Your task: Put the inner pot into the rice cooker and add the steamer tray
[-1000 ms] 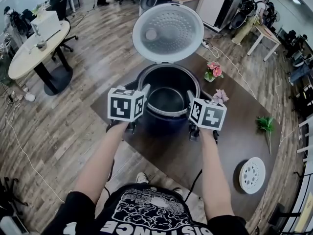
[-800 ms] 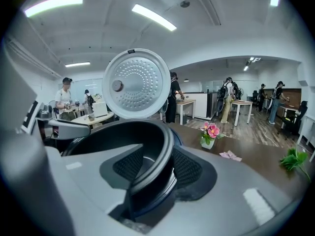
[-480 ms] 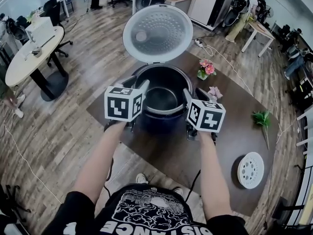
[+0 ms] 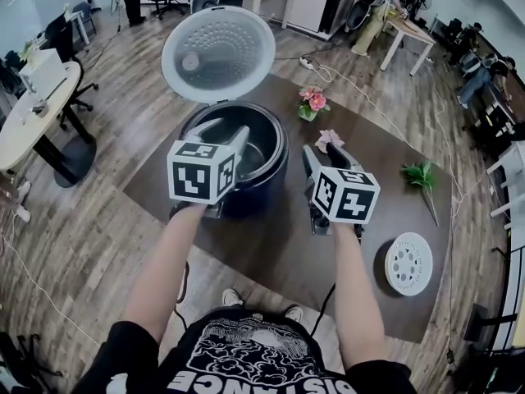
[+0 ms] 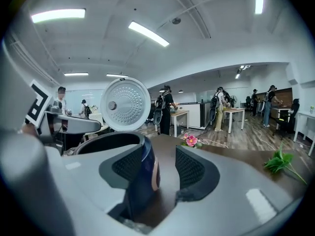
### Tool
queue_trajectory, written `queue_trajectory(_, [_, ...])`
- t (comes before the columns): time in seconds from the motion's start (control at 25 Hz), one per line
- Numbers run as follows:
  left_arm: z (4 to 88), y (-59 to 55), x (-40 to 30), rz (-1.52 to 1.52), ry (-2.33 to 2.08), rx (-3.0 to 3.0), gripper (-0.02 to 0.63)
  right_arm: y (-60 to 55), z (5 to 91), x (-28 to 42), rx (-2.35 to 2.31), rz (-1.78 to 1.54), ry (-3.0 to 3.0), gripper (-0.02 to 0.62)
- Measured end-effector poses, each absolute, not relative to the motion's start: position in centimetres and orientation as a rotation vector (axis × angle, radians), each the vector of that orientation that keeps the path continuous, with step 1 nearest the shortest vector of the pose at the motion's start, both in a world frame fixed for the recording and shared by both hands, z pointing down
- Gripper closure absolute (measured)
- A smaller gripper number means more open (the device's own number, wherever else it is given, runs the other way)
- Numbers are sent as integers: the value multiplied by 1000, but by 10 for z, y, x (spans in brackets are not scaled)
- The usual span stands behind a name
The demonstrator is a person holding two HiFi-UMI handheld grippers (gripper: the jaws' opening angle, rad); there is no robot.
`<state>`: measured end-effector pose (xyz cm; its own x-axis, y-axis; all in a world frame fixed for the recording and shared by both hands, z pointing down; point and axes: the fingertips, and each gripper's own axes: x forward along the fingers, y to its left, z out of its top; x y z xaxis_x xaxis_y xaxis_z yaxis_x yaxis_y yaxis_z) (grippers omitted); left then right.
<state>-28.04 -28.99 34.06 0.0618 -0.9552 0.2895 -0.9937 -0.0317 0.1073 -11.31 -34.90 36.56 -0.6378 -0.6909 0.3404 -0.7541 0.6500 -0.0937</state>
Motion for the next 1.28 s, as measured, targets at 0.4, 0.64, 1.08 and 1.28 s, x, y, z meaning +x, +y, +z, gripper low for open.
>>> queue_trajectory(0.4, [325, -321, -171, 216, -1816, 2248, 405, -355, 353, -8, 1340, 333, -2545, 354])
queue_trajectory(0.64, [338, -337, -97, 263, -1699, 2323, 407, -356, 354, 67, 1463, 375, -2506, 351])
queue_trajectory(1.08, [367, -352, 40, 349, -1422, 2475, 407, -333, 367, 203, 1735, 445, -2351, 344])
queue_trajectory(1.28, [380, -351, 89, 392, -1312, 2526, 407, -318, 376, 255, 1838, 469, -2270, 344])
